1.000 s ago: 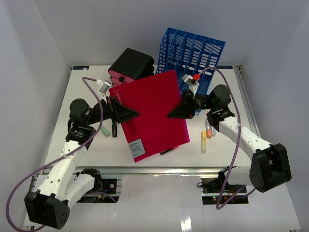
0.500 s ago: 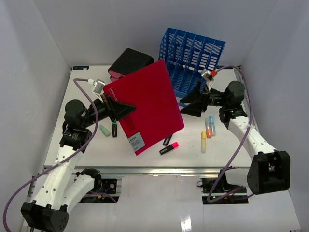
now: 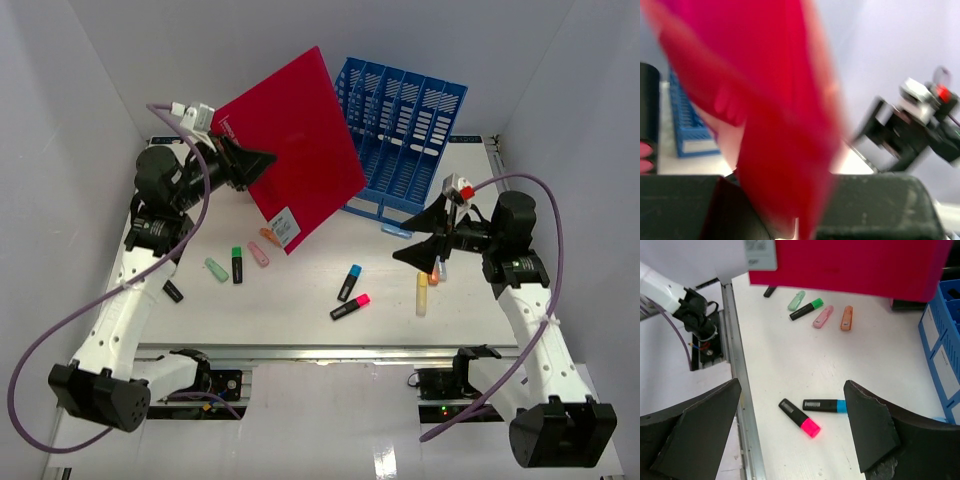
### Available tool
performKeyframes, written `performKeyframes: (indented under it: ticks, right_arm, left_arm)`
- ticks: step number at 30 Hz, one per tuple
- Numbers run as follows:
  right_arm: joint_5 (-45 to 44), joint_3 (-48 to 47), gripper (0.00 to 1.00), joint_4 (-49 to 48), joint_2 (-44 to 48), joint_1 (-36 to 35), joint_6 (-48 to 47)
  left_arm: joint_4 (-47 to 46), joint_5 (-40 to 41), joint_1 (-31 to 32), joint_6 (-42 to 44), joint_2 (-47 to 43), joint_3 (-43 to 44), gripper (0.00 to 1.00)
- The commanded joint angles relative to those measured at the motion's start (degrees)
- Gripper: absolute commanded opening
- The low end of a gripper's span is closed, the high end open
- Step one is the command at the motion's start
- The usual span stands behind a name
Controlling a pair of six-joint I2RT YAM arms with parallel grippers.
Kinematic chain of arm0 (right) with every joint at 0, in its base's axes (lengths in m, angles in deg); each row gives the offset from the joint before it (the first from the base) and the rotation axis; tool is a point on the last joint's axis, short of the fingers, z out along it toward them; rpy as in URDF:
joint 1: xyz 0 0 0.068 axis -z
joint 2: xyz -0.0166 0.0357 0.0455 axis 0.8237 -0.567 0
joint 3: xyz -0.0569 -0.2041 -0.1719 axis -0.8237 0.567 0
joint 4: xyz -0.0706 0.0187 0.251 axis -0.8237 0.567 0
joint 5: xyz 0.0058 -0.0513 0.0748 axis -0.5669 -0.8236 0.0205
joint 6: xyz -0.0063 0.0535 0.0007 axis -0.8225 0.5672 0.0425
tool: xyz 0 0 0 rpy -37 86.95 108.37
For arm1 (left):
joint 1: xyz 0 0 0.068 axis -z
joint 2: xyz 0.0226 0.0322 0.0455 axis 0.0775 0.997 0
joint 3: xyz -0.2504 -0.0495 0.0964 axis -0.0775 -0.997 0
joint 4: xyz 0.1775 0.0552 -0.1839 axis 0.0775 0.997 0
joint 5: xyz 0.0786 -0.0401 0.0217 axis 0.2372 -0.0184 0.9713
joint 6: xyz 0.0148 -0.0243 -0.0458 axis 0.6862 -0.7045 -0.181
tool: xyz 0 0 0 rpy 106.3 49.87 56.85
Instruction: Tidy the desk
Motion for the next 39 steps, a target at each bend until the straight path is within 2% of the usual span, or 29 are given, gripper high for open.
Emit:
performKeyframes:
  ticks: [1, 10, 15, 23, 30, 39]
  right_arm:
    - [-0.93, 5.01, 0.90, 5.19, 5.04, 0.13, -8.04]
    - [-1.61, 11.17, 0.90, 5.19, 9.59, 1.33, -13.57]
    - [-1.44, 13.95, 0.90, 5.19, 10.89, 2.72, -15.40]
    - [0.28, 15.41, 0.90, 5.19, 10.33, 5.79, -17.17]
    - [1.23, 15.98, 0.90, 5.19, 10.23, 6.90, -17.68]
    - [1.29, 16.27, 0.90, 5.19, 9.76, 7.66, -18.06]
  left_arm:
    - [-1.29, 4.86, 0.55, 3.18, 5.58, 9.97, 0.00]
    - [-1.29, 13.41, 4.07, 15.38, 18.19, 25.33, 0.00]
    - [-0.87, 21.40, 7.31, 23.29, 23.69, 31.51, 0.00]
    - [-0.42, 27.77, 10.02, 31.34, 32.24, 41.05, 0.00]
    - [-1.23, 30.12, 10.57, 33.85, 36.38, 45.85, 0.00]
    - [-3.67, 24.82, 11.14, 29.85, 39.77, 48.16, 0.00]
